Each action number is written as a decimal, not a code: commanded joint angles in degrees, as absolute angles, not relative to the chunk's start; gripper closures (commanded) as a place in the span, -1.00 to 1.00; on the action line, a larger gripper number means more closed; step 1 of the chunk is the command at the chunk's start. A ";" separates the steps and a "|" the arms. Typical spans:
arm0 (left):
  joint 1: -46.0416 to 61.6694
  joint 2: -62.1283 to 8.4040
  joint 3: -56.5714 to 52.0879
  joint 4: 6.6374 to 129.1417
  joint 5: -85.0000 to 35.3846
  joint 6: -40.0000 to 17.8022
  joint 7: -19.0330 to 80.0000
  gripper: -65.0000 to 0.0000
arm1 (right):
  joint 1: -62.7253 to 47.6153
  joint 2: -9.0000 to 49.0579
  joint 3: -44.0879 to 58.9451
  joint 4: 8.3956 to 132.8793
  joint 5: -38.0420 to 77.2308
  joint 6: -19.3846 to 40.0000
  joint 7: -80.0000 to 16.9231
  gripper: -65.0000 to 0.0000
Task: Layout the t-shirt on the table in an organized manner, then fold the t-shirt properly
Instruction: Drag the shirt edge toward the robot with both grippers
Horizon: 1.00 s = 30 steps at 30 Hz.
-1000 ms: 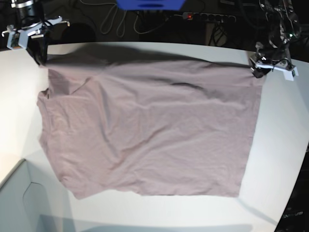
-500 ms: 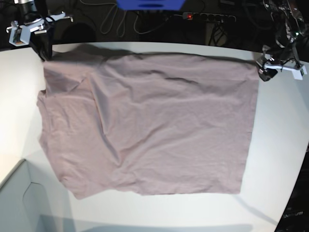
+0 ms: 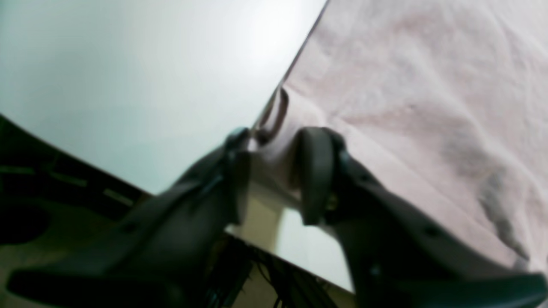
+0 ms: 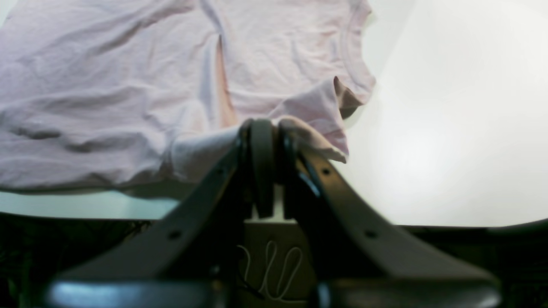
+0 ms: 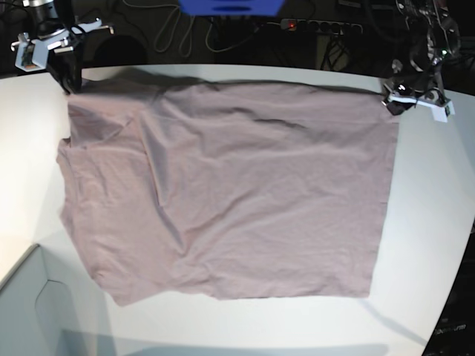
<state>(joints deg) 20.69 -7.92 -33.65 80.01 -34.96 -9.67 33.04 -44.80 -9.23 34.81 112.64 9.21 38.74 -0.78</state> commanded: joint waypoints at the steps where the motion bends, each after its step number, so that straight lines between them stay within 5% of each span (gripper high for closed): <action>1: 20.53 -8.92 -33.98 80.40 -35.47 -10.07 32.31 0.59 | -45.41 -9.00 35.03 113.45 10.07 40.00 1.01 1.00; 5: 20.53 -9.10 -33.98 80.75 -35.56 -10.07 32.48 1.00 | -45.41 -9.00 35.03 113.45 10.07 40.00 1.01 1.00; 30: 20.09 -9.27 -40.84 87.52 -35.38 -10.07 32.57 0.99 | -48.31 -8.84 33.10 113.89 14.73 40.00 1.63 1.00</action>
